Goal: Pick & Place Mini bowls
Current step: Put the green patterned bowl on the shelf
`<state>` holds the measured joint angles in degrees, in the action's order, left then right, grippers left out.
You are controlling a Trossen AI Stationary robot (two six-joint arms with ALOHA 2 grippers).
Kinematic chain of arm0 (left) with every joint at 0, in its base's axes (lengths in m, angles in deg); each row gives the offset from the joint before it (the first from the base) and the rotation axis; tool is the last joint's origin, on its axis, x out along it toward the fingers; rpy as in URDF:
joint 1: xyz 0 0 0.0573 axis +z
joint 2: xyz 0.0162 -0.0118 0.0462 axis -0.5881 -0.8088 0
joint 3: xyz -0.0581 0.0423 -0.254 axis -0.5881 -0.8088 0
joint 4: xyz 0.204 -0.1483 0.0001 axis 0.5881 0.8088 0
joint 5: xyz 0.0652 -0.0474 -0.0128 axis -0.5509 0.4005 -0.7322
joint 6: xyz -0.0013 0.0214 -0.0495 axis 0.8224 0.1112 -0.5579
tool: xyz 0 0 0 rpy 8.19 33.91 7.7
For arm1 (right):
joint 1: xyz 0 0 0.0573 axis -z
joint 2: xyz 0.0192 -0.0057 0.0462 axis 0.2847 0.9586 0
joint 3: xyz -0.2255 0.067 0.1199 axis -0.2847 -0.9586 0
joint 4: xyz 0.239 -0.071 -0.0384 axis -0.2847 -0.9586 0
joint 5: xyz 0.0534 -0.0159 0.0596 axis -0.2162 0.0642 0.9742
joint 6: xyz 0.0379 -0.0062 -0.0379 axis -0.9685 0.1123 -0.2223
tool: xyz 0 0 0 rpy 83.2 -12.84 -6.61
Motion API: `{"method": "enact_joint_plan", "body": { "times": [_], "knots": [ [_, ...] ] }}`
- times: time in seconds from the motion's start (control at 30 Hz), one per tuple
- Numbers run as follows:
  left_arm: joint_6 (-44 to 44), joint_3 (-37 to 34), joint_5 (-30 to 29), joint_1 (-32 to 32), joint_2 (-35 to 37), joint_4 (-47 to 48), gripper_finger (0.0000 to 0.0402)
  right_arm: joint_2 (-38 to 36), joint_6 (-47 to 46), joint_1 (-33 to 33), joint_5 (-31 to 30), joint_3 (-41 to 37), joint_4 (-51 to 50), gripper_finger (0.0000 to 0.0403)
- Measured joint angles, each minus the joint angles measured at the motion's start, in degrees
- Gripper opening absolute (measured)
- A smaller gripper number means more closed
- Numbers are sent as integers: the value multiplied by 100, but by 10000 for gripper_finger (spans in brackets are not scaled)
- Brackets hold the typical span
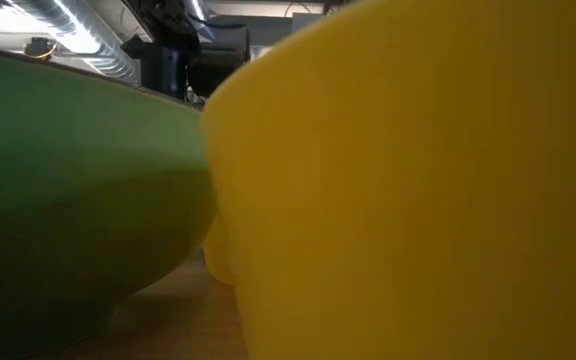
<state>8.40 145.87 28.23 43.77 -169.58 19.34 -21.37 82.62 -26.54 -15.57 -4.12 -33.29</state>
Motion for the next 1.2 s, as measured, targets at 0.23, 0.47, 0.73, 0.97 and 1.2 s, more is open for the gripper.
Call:
{"method": "enact_joint_plan", "body": {
  "times": [0.23, 0.47, 0.73, 0.97, 1.2],
  "knots": [
    [92, -49, -92, -67, 603, 47, 11, -2, 0, 0, 0, 0, -2, 35],
    [-185, -42, -319, -192, 1650, 372, 7, -2, -2, 2, 0, 0, 0, 35],
    [-434, -36, -880, -567, 2775, 344, 7, 0, -17, 2, 0, 0, 0, 35],
    [-675, -34, -1595, -994, 3611, 207, 6, -1, -156, 1, -1, 0, -1, 35],
    [-687, -412, -2788, -1697, 4569, -563, 6, 0, -168, 2, 2, 0, 0, 35]
  ]
}}
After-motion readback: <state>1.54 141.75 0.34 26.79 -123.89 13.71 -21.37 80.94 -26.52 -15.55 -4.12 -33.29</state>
